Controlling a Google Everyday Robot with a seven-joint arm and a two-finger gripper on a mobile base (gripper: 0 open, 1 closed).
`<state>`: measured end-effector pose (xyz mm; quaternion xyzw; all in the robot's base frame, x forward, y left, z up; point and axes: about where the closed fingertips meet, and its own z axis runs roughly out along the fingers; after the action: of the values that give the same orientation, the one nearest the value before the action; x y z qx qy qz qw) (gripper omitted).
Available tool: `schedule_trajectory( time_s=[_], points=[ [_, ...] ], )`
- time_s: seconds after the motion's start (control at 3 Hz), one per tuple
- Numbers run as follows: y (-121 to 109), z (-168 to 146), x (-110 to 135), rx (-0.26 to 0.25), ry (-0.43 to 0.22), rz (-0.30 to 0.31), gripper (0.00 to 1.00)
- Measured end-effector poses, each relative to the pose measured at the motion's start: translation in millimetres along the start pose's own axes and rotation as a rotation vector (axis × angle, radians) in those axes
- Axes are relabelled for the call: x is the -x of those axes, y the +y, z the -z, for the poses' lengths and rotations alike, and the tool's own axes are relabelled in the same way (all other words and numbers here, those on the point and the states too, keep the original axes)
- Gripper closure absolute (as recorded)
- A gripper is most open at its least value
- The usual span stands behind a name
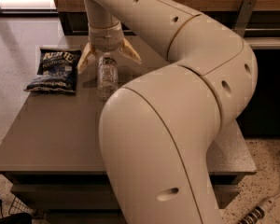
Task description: Place water bottle upright
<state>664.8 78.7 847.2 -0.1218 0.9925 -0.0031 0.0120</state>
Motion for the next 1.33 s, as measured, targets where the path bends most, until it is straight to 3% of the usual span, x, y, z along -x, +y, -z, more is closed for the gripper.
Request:
schedule_trajectory(
  time_s=[0.33, 0.67, 1.33],
  points=[
    [4, -17, -3, 0.019, 0.035, -0.027, 0.00],
    [10, -30, -3, 0.035, 0.036, -0.031, 0.25],
    [13, -29, 3, 0.043, 0.016, -0.031, 0.87]
  ],
)
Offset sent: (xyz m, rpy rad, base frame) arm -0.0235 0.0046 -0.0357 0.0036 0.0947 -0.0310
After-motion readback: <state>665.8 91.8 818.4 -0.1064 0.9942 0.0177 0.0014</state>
